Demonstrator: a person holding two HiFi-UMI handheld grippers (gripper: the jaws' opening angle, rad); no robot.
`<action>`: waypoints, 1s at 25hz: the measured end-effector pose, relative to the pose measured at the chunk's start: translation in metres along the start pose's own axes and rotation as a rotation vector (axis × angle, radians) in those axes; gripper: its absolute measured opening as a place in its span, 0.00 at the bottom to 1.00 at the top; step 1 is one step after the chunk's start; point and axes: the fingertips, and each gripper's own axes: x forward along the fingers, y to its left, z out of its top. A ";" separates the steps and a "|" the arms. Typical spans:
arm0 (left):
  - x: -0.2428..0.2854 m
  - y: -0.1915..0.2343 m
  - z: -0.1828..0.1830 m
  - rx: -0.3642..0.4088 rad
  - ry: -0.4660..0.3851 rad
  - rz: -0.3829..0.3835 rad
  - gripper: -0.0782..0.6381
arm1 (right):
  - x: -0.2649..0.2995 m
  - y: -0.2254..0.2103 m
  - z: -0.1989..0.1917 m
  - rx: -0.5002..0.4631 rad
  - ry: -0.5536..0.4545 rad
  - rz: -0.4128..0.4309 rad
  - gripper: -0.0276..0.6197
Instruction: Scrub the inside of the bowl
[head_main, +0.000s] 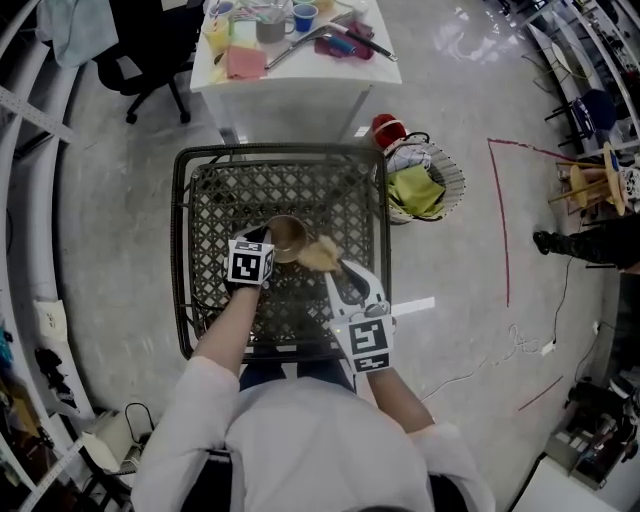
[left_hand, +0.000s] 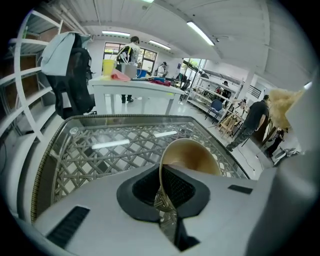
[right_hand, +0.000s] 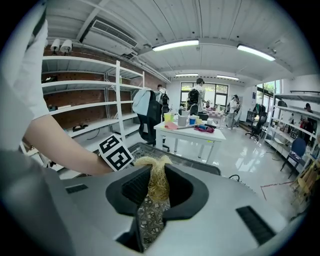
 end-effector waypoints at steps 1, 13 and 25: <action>0.002 0.002 -0.002 -0.012 0.005 0.000 0.16 | 0.001 -0.001 -0.001 0.000 0.000 0.000 0.18; 0.020 0.013 -0.021 -0.150 0.053 -0.013 0.16 | 0.010 0.005 -0.006 0.000 0.013 0.033 0.18; 0.019 0.014 -0.018 -0.166 0.034 -0.046 0.17 | 0.012 0.010 0.004 -0.015 -0.004 0.045 0.18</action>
